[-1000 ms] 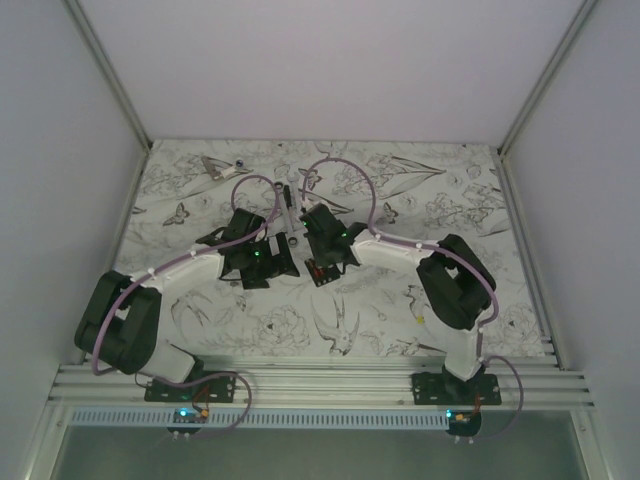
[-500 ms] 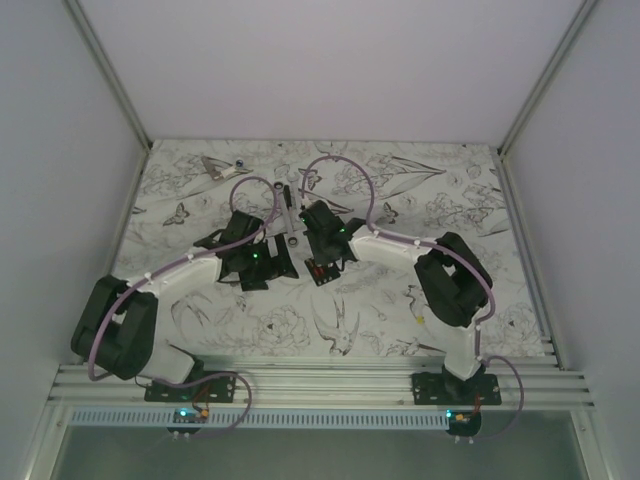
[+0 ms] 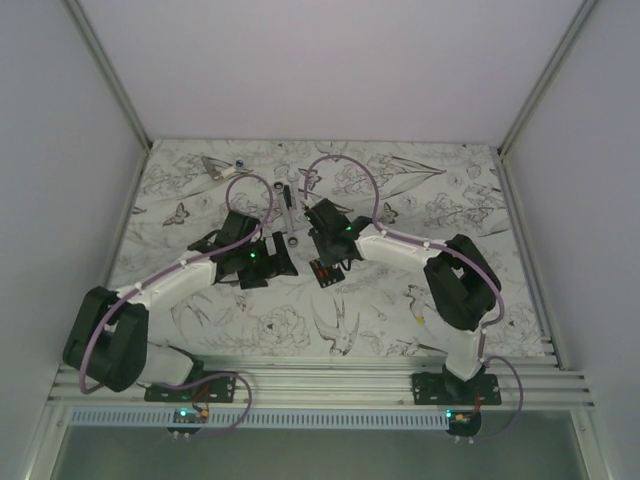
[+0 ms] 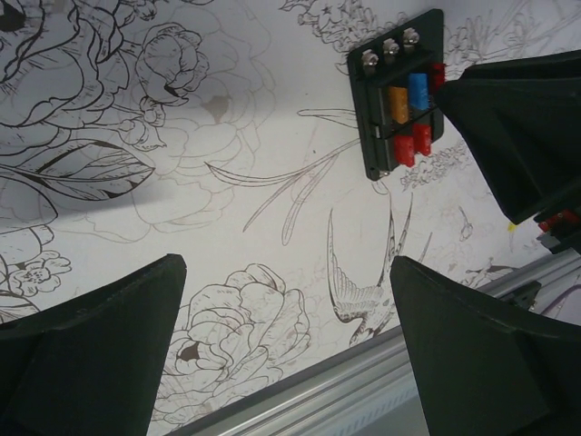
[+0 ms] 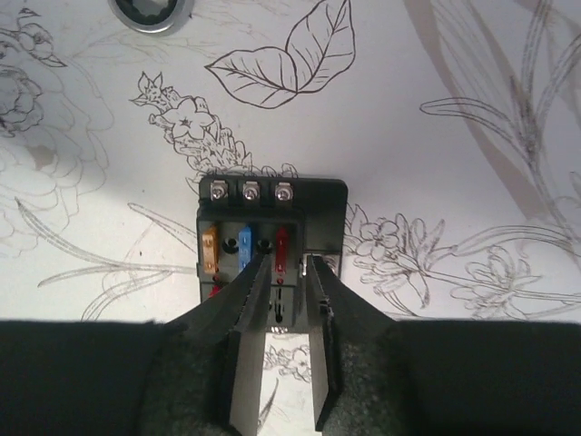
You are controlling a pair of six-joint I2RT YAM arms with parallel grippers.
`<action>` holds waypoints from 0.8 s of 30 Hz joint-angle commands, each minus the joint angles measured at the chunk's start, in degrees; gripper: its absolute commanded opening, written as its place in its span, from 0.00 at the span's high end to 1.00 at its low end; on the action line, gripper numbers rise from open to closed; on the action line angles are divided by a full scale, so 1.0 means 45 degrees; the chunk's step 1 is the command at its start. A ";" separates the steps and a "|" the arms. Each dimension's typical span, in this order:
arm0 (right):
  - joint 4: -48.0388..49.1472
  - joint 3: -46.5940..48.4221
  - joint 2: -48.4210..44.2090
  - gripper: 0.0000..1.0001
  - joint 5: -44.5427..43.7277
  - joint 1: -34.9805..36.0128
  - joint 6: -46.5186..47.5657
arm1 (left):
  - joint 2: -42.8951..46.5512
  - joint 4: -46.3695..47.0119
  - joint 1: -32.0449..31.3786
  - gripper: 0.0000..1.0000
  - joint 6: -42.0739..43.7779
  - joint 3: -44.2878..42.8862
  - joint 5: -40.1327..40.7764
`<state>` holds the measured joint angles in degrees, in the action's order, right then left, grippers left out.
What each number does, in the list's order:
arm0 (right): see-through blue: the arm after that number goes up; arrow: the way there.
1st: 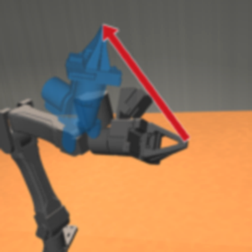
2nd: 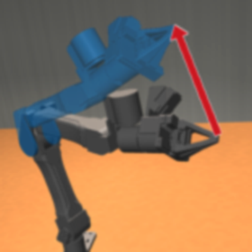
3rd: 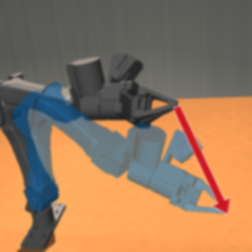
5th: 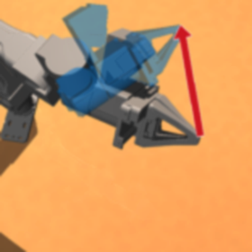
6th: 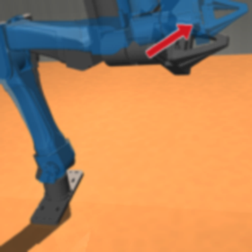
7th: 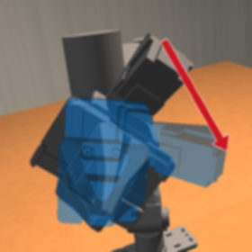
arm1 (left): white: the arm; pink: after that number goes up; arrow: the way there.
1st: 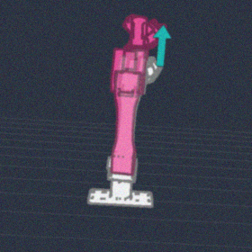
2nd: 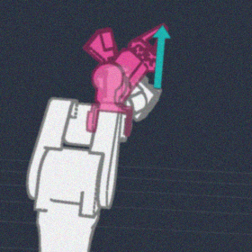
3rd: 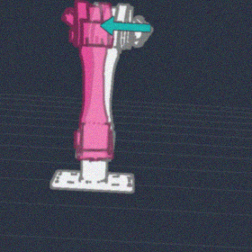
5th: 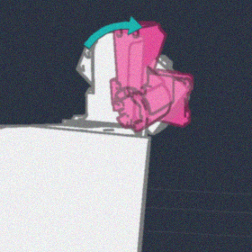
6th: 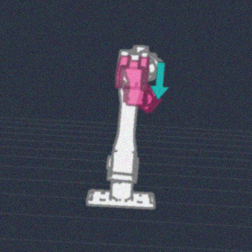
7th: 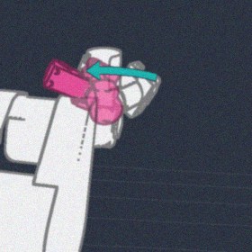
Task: Snap on the fuse box
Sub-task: Install the fuse at the fuse box base.
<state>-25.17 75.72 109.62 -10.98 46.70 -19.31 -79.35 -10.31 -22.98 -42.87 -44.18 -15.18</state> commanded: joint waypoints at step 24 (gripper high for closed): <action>-0.2903 -0.6457 -0.7074 0.44 -0.0547 -0.3995 -0.4803 | 0.2331 -0.0817 0.1193 0.00 0.1420 0.0931 -0.0304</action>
<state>-35.18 50.24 82.67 -13.02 31.79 -32.32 -69.73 -11.49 -18.57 -38.79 -41.50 -15.53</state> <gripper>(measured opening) 0.554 0.997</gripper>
